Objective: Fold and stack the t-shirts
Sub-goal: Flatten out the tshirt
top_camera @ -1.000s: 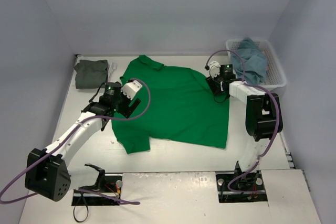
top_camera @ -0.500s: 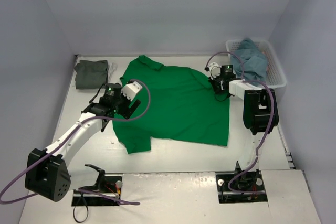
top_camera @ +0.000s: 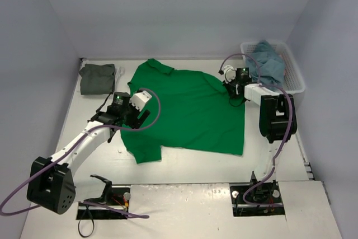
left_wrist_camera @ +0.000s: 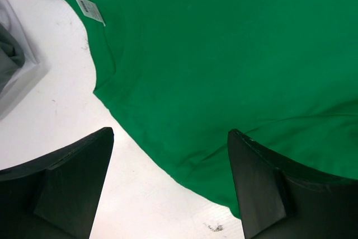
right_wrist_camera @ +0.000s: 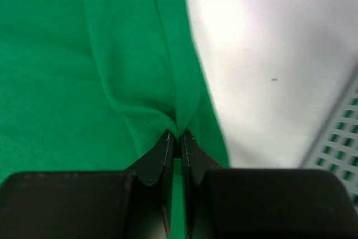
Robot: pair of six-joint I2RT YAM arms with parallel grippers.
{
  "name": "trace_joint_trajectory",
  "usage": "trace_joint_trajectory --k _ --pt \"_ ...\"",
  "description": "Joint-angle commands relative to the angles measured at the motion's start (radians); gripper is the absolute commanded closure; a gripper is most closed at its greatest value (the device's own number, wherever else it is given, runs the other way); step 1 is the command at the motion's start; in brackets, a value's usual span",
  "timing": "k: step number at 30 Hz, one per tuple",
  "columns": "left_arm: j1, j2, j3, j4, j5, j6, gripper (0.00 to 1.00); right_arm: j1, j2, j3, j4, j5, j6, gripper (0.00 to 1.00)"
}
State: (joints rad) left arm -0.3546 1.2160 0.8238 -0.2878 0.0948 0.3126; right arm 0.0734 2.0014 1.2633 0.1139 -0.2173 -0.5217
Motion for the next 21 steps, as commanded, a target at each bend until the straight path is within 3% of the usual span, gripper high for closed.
trace_joint_trajectory --k 1,10,21 --pt "-0.006 0.005 0.037 0.024 0.032 -0.023 0.23 -0.023 -0.053 0.080 0.001 0.038 -0.026 1.00" --pt "-0.006 0.023 0.020 0.032 0.051 -0.024 0.23 -0.046 -0.024 0.149 -0.003 0.041 -0.026 1.00" --pt "-0.006 -0.006 0.014 0.006 0.083 -0.038 0.23 -0.049 0.184 0.281 0.087 0.130 -0.035 1.00"
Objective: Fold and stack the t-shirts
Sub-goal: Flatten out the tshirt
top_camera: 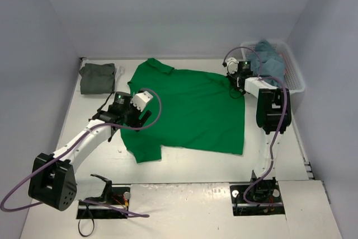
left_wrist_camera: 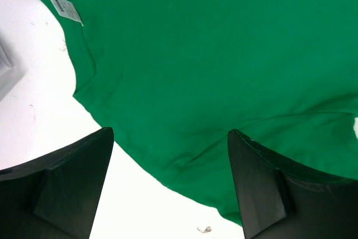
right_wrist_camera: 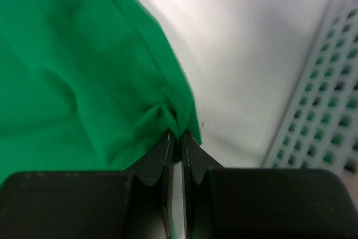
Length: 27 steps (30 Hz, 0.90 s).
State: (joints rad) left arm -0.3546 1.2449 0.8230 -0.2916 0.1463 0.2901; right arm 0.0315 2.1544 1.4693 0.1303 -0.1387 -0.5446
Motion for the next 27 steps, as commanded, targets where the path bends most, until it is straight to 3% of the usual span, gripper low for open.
trace_joint_trajectory --k 1,11,12,14,16,17,20,27 --pt "-0.006 -0.035 0.015 0.008 0.039 -0.016 0.23 -0.007 0.068 0.091 0.084 0.076 -0.011 1.00" --pt "-0.006 -0.012 0.002 0.022 0.053 -0.019 0.23 0.019 0.217 0.201 0.213 0.324 0.017 1.00" --pt "-0.006 -0.007 0.002 0.022 0.061 -0.020 0.23 0.019 0.222 0.204 0.219 0.338 0.018 0.93" --pt "-0.006 -0.002 0.007 0.016 0.067 -0.022 0.23 0.027 0.231 0.206 0.206 0.352 0.026 0.70" --pt "-0.006 0.002 0.007 0.011 0.076 -0.020 0.23 0.028 0.199 0.169 0.183 0.323 0.040 0.32" --pt "-0.006 0.002 0.007 0.011 0.076 -0.022 0.23 0.028 0.199 0.169 0.183 0.324 0.046 0.24" --pt "-0.007 -0.007 0.002 0.005 0.082 -0.016 0.23 0.027 0.154 0.134 0.184 0.343 0.078 0.16" --pt "-0.011 -0.036 0.008 -0.024 0.082 -0.009 0.23 0.025 -0.039 0.027 0.200 0.331 0.135 0.15"
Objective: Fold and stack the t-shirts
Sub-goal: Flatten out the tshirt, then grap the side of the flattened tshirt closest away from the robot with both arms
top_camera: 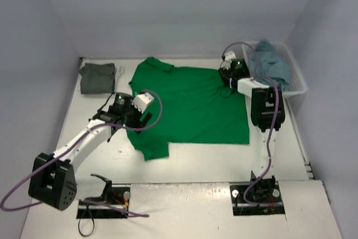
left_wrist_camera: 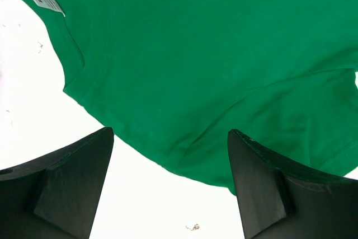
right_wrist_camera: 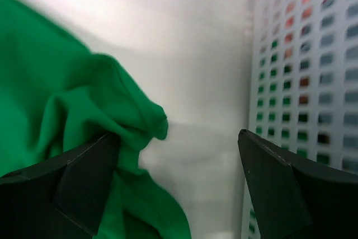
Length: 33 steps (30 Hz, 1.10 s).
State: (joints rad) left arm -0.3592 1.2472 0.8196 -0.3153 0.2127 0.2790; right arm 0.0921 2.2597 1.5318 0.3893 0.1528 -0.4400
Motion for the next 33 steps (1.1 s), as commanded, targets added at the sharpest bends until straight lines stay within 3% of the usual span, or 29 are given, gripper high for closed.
trace_joint_trajectory --k 1,15,25,33 --pt "-0.006 -0.049 0.012 -0.005 0.019 0.002 0.23 -0.031 -0.163 -0.044 -0.076 0.033 0.035 0.15" --pt "-0.004 -0.097 0.019 -0.019 0.005 0.005 0.23 -0.011 -0.348 -0.121 -0.053 0.039 0.037 0.20" --pt "-0.006 -0.118 0.035 -0.041 -0.004 0.006 0.23 -0.005 -0.356 -0.113 -0.086 -0.097 0.072 0.24" --pt "-0.007 -0.216 -0.014 -0.111 0.088 0.086 0.23 0.064 -0.570 -0.231 -0.409 -0.323 -0.034 0.23"
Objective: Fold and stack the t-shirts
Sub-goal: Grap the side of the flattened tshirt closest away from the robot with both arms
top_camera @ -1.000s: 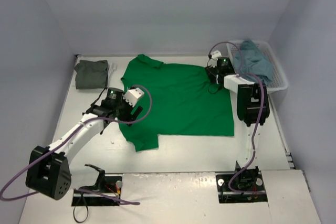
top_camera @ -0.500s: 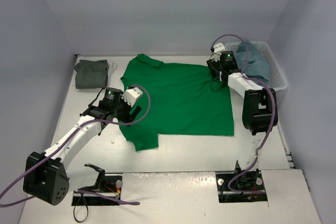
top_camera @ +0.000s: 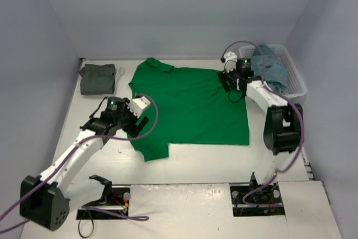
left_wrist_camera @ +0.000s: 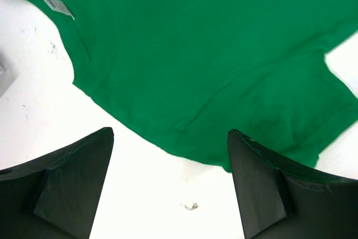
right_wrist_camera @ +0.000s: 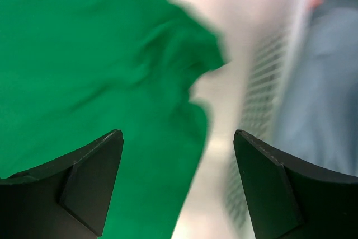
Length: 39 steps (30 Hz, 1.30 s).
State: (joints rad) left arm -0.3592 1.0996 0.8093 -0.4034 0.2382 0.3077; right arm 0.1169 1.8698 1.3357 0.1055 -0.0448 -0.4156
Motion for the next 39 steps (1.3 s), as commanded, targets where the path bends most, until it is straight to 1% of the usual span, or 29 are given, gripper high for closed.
trace_joint_trajectory --k 1,4,5,6,8,12,15,16,18,19,24,28,33,39 --pt "-0.007 -0.084 -0.030 -0.031 0.070 0.073 0.23 0.043 -0.208 -0.053 -0.179 -0.159 -0.090 0.23" --pt "-0.009 -0.133 -0.058 -0.063 0.104 0.136 0.23 0.069 -0.322 -0.154 -0.314 -0.217 -0.150 0.22" --pt "-0.011 -0.144 -0.068 -0.069 0.110 0.151 0.23 0.075 -0.386 -0.186 -0.364 -0.228 -0.191 0.22" --pt "-0.011 -0.148 -0.071 -0.090 0.136 0.160 0.23 0.082 -0.420 -0.254 -0.384 -0.230 -0.209 0.22" --pt "-0.015 -0.147 -0.076 -0.104 0.164 0.182 0.23 0.087 -0.507 -0.308 -0.465 -0.242 -0.280 0.22" --pt "-0.038 -0.136 -0.079 -0.094 0.156 0.208 0.23 0.089 -0.662 -0.493 -0.507 -0.190 -0.362 0.20" --pt "-0.061 -0.103 -0.068 -0.086 0.147 0.235 0.23 0.089 -0.722 -0.584 -0.512 -0.144 -0.417 0.20" --pt "-0.067 -0.084 -0.065 -0.083 0.142 0.244 0.23 0.084 -0.744 -0.625 -0.512 -0.141 -0.426 0.20" --pt "-0.092 -0.069 -0.071 -0.068 0.136 0.257 0.23 0.082 -0.773 -0.658 -0.512 -0.147 -0.440 0.20" --pt "-0.104 -0.057 -0.079 -0.054 0.106 0.271 0.23 0.084 -0.802 -0.677 -0.514 -0.145 -0.442 0.20" --pt "-0.193 -0.004 -0.108 0.012 0.001 0.300 0.23 0.084 -0.822 -0.717 -0.518 -0.122 -0.462 0.20" --pt "-0.241 0.043 -0.121 0.061 -0.033 0.304 0.23 0.084 -0.811 -0.742 -0.517 -0.119 -0.483 0.20" --pt "-0.267 0.089 -0.110 0.090 -0.059 0.298 0.23 0.084 -0.798 -0.745 -0.515 -0.115 -0.496 0.23" --pt "-0.277 0.106 -0.110 0.115 -0.073 0.288 0.23 0.084 -0.750 -0.739 -0.512 -0.102 -0.515 0.29"
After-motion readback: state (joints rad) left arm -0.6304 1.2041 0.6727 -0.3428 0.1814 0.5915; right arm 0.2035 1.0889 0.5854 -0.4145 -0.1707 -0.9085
